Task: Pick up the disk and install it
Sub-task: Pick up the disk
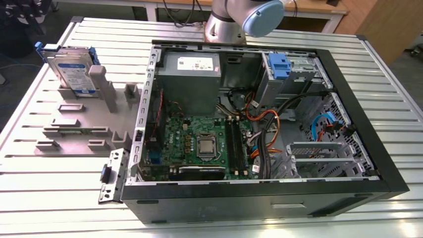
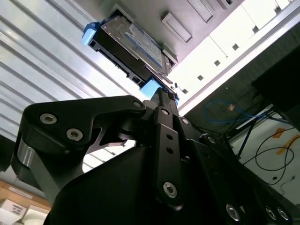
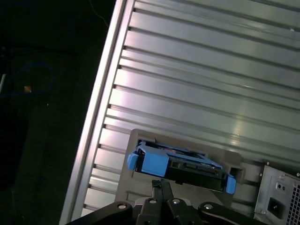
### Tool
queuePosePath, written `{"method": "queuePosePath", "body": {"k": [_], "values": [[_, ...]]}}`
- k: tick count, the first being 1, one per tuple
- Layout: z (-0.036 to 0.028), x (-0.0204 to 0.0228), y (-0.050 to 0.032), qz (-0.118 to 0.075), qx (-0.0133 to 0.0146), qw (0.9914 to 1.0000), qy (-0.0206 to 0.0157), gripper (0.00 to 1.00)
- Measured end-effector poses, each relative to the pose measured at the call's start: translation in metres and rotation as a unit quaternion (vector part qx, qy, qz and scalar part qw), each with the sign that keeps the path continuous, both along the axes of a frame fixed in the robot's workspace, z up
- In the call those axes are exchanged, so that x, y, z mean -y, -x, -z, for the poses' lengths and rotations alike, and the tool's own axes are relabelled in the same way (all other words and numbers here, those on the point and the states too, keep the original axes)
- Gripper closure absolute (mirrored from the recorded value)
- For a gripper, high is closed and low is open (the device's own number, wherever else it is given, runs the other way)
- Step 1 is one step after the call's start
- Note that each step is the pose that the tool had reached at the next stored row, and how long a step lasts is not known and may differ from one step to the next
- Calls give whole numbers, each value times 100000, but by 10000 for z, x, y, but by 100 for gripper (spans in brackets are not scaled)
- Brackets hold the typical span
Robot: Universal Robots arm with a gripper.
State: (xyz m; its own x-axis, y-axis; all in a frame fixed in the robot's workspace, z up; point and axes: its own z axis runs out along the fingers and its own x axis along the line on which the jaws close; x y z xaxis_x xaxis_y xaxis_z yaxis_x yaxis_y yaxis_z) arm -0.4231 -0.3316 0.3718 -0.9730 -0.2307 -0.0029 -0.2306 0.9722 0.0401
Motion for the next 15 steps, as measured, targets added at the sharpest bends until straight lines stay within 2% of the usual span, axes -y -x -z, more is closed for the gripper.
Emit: {"method": "queuePosePath", "body": {"k": [4,7,11,15], "values": [[0,0,0,-2369,-1,99972,0,89],[0,0,0,-4145,-3,99914,1,89],[0,0,0,-6612,1,99781,1,89],[0,0,0,-9055,0,99589,-1,89]]}}
